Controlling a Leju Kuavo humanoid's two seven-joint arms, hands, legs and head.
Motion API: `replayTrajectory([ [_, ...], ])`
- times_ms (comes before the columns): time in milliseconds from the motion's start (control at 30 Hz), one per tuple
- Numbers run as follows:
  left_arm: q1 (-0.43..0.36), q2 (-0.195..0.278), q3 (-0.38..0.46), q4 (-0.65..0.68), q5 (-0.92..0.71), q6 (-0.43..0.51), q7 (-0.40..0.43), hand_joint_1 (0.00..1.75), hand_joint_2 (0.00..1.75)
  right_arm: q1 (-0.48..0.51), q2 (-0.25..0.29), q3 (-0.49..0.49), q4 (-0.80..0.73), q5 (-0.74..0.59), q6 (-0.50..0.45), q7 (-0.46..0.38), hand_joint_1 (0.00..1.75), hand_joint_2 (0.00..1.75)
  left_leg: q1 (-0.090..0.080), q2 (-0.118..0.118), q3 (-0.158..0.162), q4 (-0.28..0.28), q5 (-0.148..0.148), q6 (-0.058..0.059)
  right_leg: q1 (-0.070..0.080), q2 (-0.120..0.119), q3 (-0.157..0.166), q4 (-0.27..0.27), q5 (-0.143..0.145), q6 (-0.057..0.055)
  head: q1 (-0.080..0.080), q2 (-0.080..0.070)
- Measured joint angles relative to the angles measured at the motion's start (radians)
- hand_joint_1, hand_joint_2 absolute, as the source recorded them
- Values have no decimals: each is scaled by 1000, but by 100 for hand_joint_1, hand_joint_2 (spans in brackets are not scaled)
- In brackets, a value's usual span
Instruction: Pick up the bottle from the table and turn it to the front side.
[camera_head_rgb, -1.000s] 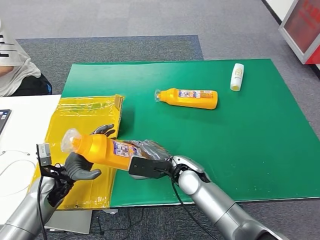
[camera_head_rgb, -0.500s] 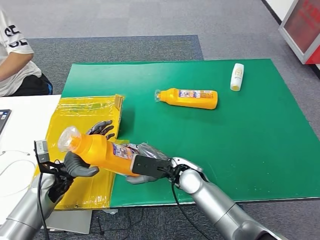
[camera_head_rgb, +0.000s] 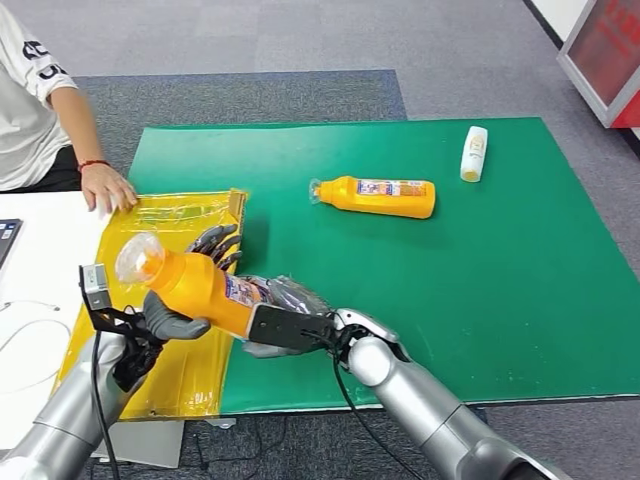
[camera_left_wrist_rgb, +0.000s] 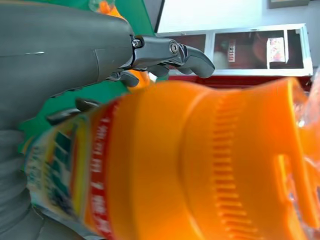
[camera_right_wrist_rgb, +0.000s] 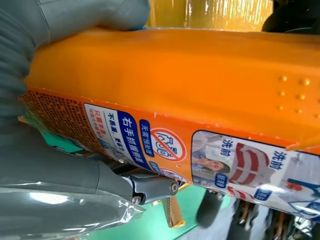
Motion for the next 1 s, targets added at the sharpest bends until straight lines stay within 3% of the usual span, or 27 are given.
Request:
replayTrajectory([
  [533,-3,-21,-5,25,67,-12,63,5,175,18,25,10,-5,220,-137,40,175,175,0,0,0,0,0,0,0,0,0,0,0,0,0,0],
  [567,0,-20,-5,26,70,-11,65,14,175,22,26,9,-10,236,-144,41,175,175,0,0,0,0,0,0,0,0,0,0,0,0,0,0],
  [700,13,-18,-6,27,82,-10,73,170,175,41,28,5,-30,296,-169,52,175,175,0,0,0,0,0,0,0,0,0,0,0,0,0,0],
  [1000,34,-13,-3,26,96,-10,75,175,175,74,37,-14,-47,357,-179,62,175,175,0,0,-1,0,0,0,0,0,0,0,0,0,0,0],
])
